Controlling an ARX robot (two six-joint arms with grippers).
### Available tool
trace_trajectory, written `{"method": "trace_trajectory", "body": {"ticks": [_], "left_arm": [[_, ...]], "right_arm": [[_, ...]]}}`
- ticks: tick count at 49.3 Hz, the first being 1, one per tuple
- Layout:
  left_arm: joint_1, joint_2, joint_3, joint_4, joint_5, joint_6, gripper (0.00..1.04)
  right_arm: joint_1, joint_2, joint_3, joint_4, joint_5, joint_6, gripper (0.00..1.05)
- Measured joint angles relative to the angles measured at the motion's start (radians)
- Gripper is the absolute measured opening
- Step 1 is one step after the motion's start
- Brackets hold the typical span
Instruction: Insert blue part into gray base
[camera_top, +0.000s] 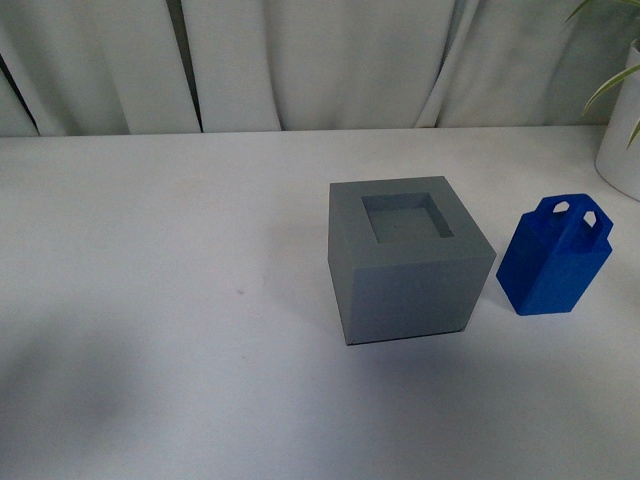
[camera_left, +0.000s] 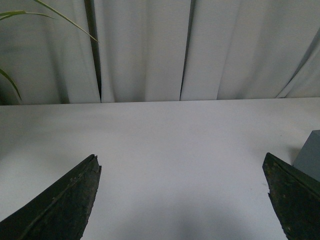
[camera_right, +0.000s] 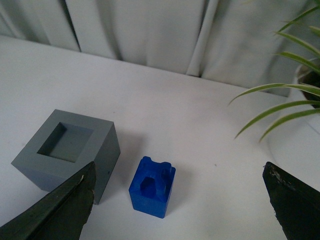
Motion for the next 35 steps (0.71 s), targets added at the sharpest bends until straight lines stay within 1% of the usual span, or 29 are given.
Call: {"method": "trace_trajectory", "body": {"ticks": [5,12,15,19,25,35], "left_arm": [[0.000,0.000,0.000,0.000,0.000,0.000,0.99],[0.000,0.000,0.000,0.000,0.000,0.000,0.99],[0.000,0.000,0.000,0.000,0.000,0.000,0.99],[0.000,0.000,0.000,0.000,0.000,0.000,0.99],[0.000,0.000,0.000,0.000,0.000,0.000,0.99],[0.000,0.000,0.000,0.000,0.000,0.000,0.99]], "right_arm": [[0.007,0.083,0.088,-0.076,-0.043,-0.057,0.97],[0.037,0.209,0.240,-0.238,-0.108,-0.209,0.97],[0.048,0.277,0.316,-0.287,-0.091,-0.280,0.97],[0.055,0.375,0.433,-0.400,-0.091,-0.373,0.97],[0.068,0.460,0.526,-0.514,-0.089,-0.459,0.97],[0.098,0.595,0.697,-0.785,-0.094,-0.698,0.97]]}}
